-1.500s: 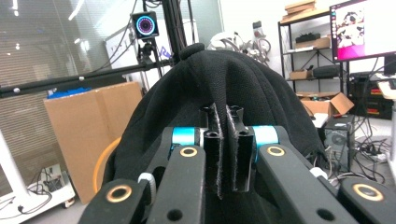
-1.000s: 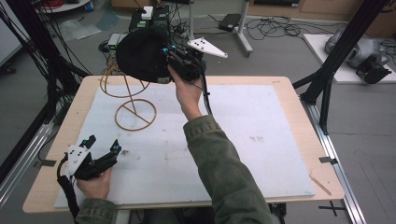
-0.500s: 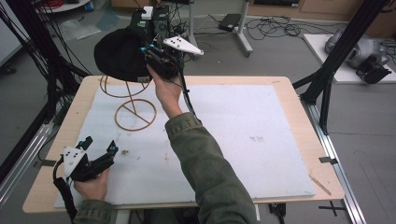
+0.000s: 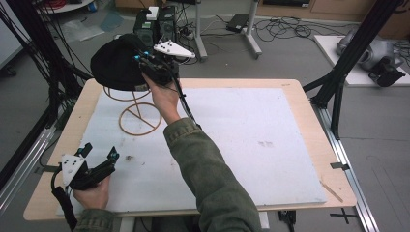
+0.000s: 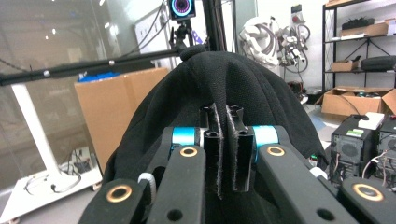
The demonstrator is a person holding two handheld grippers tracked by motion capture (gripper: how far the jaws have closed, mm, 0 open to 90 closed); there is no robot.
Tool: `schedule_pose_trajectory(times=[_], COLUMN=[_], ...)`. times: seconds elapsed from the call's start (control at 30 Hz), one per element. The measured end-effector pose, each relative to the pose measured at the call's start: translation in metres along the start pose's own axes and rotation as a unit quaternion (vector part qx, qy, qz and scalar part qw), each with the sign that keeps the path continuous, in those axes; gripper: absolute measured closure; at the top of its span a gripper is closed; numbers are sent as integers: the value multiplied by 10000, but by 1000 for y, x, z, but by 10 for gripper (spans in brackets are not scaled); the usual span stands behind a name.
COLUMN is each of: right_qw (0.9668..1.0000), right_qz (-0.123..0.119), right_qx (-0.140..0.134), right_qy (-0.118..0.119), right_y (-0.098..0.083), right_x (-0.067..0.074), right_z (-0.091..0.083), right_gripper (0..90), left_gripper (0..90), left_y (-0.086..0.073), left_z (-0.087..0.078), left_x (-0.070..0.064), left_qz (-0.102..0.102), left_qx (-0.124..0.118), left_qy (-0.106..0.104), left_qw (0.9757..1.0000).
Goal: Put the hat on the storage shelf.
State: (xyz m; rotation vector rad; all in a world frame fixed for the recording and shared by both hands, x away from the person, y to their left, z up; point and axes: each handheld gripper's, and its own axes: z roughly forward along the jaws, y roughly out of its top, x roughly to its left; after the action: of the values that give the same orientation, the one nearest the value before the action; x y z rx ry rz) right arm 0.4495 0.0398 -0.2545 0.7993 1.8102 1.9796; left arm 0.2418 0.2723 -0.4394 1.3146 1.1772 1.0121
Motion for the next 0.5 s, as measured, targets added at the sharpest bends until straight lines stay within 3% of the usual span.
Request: schedule_pose_trajectory(times=[0.5], right_qw=[9989], right_qz=[-222], right_qx=[403], right_qy=[-14], right_y=[-11], right_x=[6], right_z=[10], right_gripper=[863], left_gripper=[166], left_y=[0], left_z=[5], left_x=[-1], left_qz=[-17], left_qx=[24], left_qy=[-44], left_qw=[10000])
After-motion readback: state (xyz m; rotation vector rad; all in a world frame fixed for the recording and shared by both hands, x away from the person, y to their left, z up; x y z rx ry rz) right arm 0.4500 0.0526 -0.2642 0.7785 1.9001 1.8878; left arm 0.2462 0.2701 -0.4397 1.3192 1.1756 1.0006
